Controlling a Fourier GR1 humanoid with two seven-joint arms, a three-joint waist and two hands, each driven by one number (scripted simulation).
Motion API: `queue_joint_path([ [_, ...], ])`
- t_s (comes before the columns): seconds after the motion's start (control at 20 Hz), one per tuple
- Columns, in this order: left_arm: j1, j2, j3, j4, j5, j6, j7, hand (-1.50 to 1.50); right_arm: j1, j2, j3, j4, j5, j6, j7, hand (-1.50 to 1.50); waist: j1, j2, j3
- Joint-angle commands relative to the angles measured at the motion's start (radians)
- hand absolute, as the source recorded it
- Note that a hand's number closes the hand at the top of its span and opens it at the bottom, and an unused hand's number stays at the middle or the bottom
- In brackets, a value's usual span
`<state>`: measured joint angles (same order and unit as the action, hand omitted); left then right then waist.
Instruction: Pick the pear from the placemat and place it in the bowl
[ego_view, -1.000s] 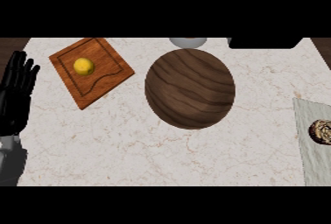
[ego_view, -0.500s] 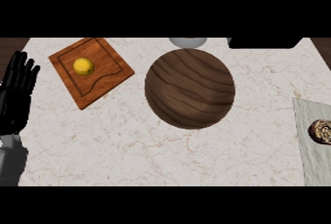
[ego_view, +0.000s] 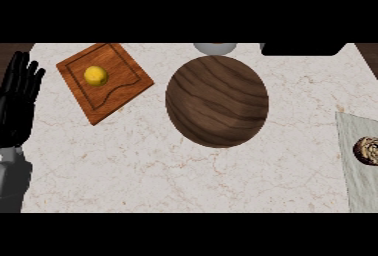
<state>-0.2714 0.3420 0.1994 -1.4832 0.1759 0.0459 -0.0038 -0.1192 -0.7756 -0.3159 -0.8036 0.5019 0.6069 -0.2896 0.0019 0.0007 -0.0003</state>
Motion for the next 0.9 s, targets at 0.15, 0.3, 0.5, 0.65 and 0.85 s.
queue_joint_path([
  [0.15,0.0,-0.024,0.016,0.06,-0.017,-0.018,-0.05,0.0,-0.021,0.002,0.03,0.095,0.077,-0.067,-0.069,-1.5,-0.002,0.0,0.0],
  [0.3,-0.022,0.024,0.031,-0.024,-0.001,-0.017,0.058,0.0,0.003,0.02,-0.007,0.076,0.053,-0.159,-0.144,1.5,-0.004,-0.001,0.001],
  [0.5,0.086,-0.069,-0.022,-0.052,-0.056,0.006,-0.054,0.0,-0.066,0.05,0.018,0.194,0.103,-0.241,-0.196,1.5,0.005,0.001,0.001],
  [0.65,0.008,-0.015,0.023,0.024,-0.026,-0.043,-0.027,0.0,-0.074,0.005,0.002,0.202,0.098,-0.222,-0.219,1.5,0.0,0.001,0.001],
  [0.85,0.008,-0.024,0.004,-0.048,-0.037,0.0,0.051,0.0,-0.027,0.026,0.092,0.053,0.236,-0.424,-0.108,1.5,-0.002,-0.003,0.0],
])
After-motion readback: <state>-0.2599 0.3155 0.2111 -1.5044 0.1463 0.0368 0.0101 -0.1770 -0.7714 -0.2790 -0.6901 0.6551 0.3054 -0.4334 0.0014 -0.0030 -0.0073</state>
